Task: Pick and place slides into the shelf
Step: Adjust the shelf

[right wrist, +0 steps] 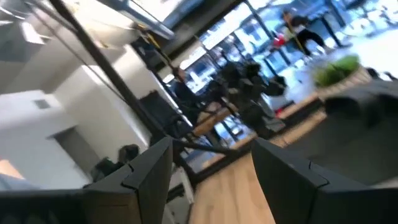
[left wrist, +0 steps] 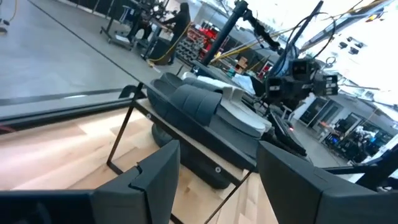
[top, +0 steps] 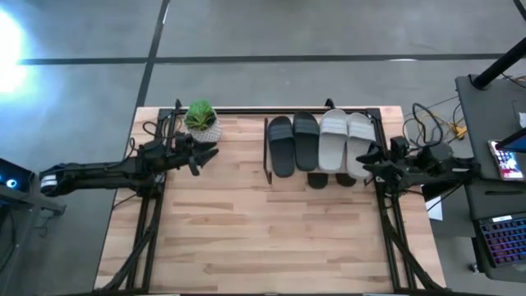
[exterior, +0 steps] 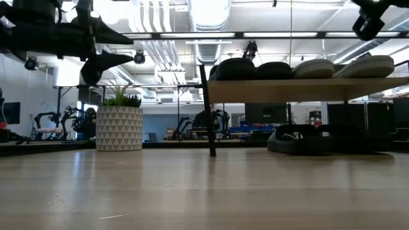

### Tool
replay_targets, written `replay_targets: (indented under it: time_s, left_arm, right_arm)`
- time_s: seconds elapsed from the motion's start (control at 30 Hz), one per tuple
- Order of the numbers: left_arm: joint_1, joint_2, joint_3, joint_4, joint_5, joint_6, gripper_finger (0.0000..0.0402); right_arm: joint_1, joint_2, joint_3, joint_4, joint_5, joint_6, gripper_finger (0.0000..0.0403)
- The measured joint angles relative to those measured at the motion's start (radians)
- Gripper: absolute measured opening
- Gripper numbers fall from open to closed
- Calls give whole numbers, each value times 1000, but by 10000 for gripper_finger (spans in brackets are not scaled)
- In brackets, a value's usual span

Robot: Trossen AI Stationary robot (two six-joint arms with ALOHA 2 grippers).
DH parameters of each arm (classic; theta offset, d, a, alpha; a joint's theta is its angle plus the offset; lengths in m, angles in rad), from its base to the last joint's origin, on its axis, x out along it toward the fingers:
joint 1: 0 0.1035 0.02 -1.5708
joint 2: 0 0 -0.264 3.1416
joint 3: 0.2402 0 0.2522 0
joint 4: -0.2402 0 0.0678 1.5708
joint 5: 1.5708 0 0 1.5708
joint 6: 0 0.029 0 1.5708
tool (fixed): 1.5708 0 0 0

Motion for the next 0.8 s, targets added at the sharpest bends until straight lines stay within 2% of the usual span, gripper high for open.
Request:
replay_targets:
  time_s: [0.13,0.27,0.4,0.57,0.63,0.7,0.8]
  left_arm:
    - [0,-2,1,18,0,-5,199]
    - [0,7,1,242,39,-4,199]
    - [0,26,1,434,81,2,199]
    - [0,55,-1,435,84,2,199]
    - [0,80,-4,434,85,-1,199]
    - [0,107,-1,435,87,-5,199]
    - [0,145,8,434,109,-6,199]
  right_arm:
    - [0,1,23,-75,62,17,212]
    - [0,1,109,-50,131,-51,212]
    - [0,21,199,-45,163,-43,212]
    - [0,102,212,143,183,-118,212]
    - [0,157,216,152,265,-125,212]
    - [0,214,266,-26,421,-84,211]
    - [0,303,399,-443,644,107,208]
